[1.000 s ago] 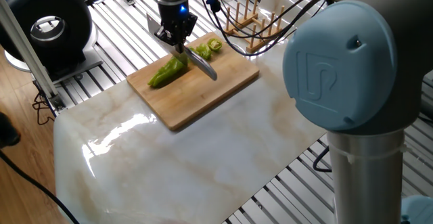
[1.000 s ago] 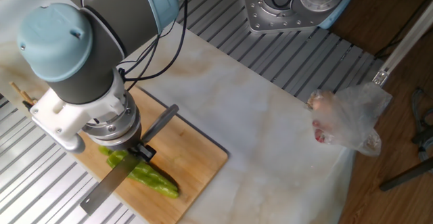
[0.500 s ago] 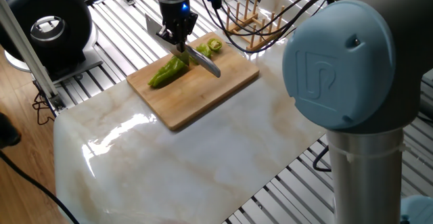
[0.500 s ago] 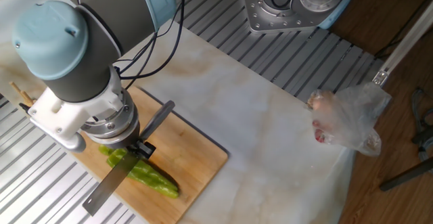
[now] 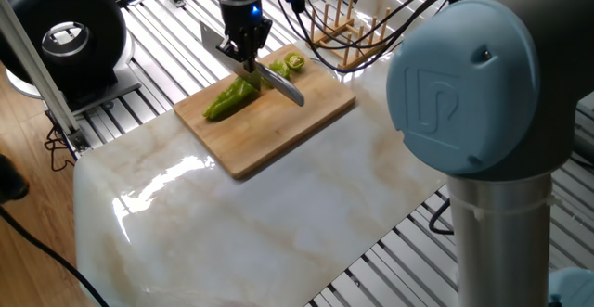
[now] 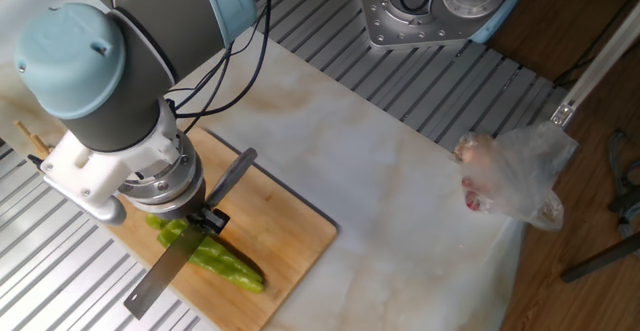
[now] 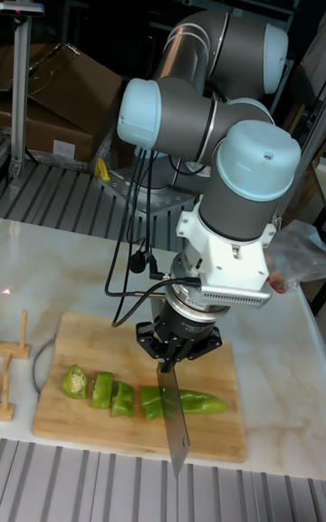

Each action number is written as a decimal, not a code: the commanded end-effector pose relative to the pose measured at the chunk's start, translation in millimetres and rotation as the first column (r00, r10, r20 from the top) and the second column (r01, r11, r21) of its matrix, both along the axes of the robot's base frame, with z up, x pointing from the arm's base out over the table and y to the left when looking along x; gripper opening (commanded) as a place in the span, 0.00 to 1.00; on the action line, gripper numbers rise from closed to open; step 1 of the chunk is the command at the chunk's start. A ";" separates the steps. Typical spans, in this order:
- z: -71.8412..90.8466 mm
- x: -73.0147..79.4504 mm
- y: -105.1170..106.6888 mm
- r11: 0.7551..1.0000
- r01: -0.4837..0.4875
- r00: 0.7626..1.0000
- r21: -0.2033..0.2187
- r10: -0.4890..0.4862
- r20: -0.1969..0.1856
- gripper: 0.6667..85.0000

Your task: Chop the chili peppers

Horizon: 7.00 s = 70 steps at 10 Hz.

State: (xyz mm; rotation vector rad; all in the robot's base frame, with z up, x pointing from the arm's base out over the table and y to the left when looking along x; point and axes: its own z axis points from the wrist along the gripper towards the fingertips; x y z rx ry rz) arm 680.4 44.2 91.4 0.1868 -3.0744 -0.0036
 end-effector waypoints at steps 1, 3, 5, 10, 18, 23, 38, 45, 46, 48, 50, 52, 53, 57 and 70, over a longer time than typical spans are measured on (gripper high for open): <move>-3.0 0.6 1.4 1.000 -0.006 1.000 0.018 0.006 -0.001 0.01; -6.4 0.8 1.3 1.000 -0.014 1.000 0.026 0.014 -0.001 0.01; -7.3 0.6 0.9 0.999 -0.018 1.000 0.029 0.018 -0.001 0.01; -5.5 1.2 -0.9 0.999 -0.018 1.000 0.034 0.018 0.002 0.01; 10.4 3.9 -0.3 0.994 -0.017 1.000 0.109 0.017 -0.001 0.01; 5.2 10.8 7.5 0.987 -0.063 0.998 0.145 0.062 0.013 0.01; -0.2 12.1 -3.2 0.971 -0.136 0.991 0.195 0.132 0.036 0.01; -10.2 13.6 -2.9 0.959 -0.175 0.984 0.222 0.169 0.048 0.01; -11.0 13.7 -2.0 0.957 -0.181 0.983 0.228 0.175 0.050 0.01; -11.7 12.8 -1.1 0.952 -0.192 0.981 0.238 0.184 0.055 0.01; -10.0 12.6 -2.0 0.950 -0.194 0.981 0.247 0.185 0.058 0.01; -6.7 12.7 -3.6 0.948 -0.195 0.981 0.253 0.186 0.058 0.01; -4.5 12.7 -5.0 0.947 -0.196 0.980 0.253 0.188 0.057 0.01; 6.5 8.7 -2.7 0.944 -0.198 0.980 0.264 0.192 0.047 0.01; -10.0 6.3 3.4 0.936 -0.231 0.972 0.264 0.234 0.020 0.01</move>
